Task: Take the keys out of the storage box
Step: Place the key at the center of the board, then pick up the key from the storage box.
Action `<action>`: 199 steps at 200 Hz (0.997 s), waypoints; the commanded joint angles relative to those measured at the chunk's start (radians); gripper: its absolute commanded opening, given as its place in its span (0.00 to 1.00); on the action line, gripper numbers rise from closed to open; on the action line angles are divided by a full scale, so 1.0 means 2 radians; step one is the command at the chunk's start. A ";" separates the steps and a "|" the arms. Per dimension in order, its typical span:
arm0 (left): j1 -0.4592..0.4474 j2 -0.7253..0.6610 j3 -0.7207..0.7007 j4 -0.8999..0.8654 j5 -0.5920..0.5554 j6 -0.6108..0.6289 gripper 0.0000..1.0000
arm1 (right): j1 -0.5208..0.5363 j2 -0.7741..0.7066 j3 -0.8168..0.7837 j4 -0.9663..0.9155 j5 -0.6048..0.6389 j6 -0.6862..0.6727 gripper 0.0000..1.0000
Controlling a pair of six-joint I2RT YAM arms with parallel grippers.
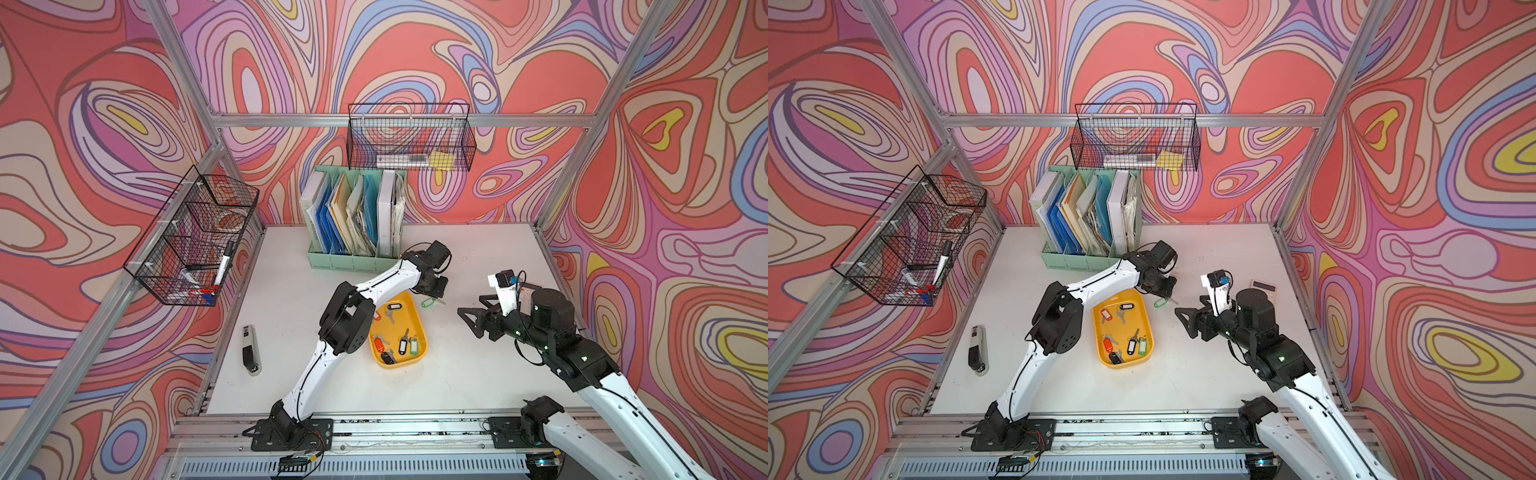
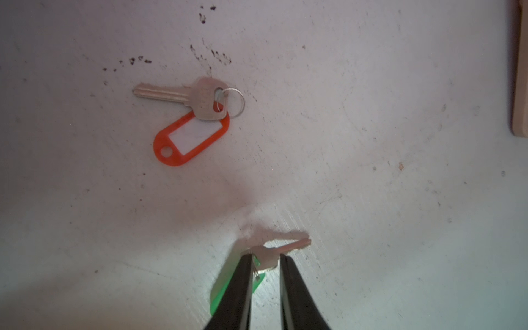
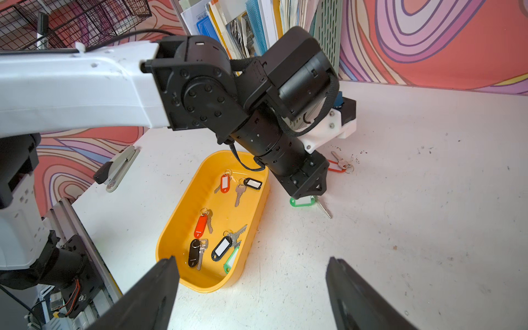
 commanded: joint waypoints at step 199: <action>0.074 -0.324 -0.364 0.041 -0.005 -0.058 0.46 | 0.001 -0.013 -0.010 -0.033 0.043 -0.012 0.86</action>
